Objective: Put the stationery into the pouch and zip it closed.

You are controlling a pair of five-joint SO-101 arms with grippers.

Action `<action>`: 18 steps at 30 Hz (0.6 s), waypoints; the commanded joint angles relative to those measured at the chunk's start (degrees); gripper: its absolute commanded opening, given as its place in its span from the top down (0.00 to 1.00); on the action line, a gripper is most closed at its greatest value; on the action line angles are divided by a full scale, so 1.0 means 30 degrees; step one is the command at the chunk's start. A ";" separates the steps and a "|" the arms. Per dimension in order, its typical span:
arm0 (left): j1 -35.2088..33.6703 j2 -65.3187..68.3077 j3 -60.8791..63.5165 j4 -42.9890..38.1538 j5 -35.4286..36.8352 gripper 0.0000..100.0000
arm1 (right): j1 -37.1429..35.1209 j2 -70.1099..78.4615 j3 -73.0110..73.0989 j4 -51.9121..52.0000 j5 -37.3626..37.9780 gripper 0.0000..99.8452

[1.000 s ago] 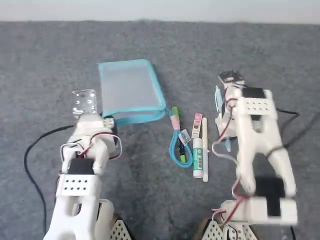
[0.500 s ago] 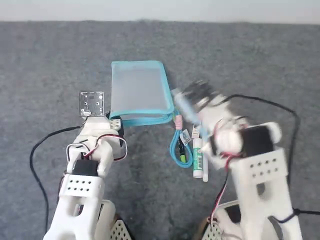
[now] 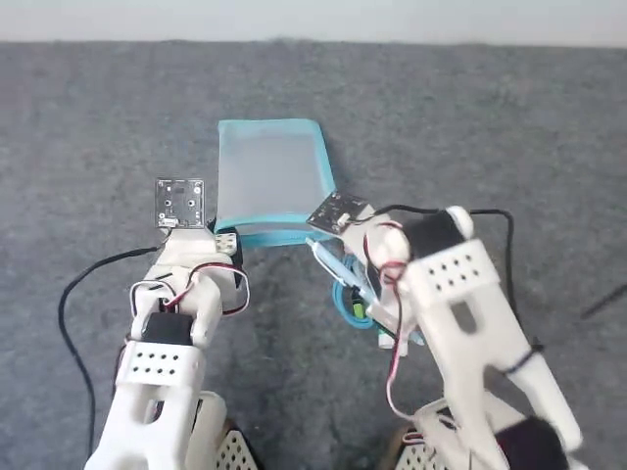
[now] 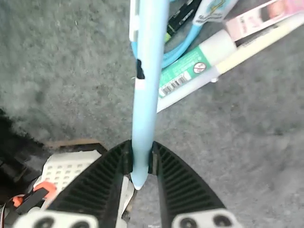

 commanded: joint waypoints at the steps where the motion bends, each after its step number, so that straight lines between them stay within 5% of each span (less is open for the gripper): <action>1: 0.0205 0.0000 -0.0337 -0.0762 0.0234 0.99 | -0.0835 0.0982 -0.1465 -0.0542 -0.0352 0.99; 13: 0.0293 -0.0088 -0.0366 -0.0762 0.0147 0.99 | -0.1392 0.5670 -0.7209 0.0073 -0.3018 0.99; 18: 0.2520 -0.0117 -0.0308 -0.0733 -0.0879 0.99 | -0.1363 0.9158 -1.1106 0.0220 -0.4425 0.99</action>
